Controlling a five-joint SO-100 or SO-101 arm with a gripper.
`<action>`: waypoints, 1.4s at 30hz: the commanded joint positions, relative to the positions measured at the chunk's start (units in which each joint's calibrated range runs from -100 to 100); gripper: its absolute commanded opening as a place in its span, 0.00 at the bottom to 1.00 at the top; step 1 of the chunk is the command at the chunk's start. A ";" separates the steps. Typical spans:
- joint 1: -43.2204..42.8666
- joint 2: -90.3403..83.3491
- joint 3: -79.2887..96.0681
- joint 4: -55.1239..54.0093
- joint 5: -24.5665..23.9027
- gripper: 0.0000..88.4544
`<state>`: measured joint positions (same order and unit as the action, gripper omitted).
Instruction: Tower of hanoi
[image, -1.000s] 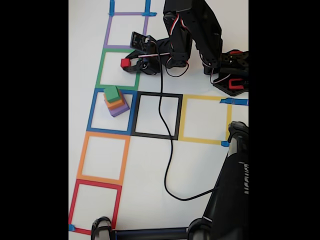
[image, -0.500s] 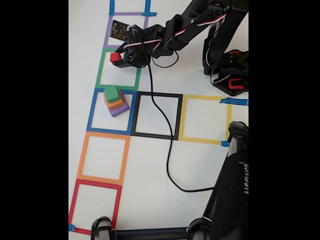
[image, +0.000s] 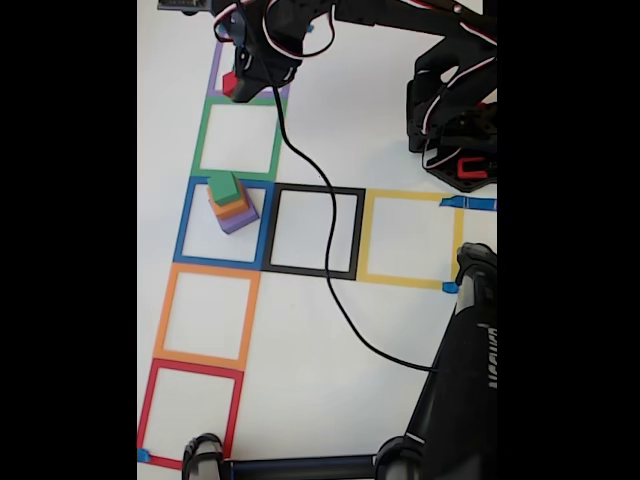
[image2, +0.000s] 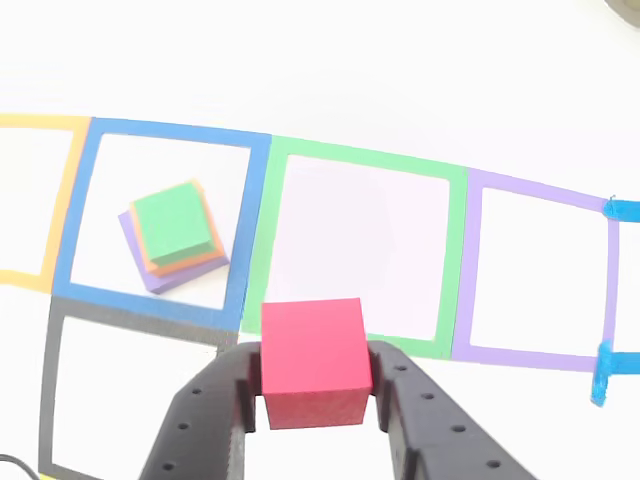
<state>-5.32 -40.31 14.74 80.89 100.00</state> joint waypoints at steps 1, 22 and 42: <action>-2.92 0.79 -17.56 12.14 0.00 0.02; -16.82 -9.06 34.99 -38.55 0.00 0.02; -18.64 3.78 48.08 -69.80 0.00 0.03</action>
<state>-24.05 -38.37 65.21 15.03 99.64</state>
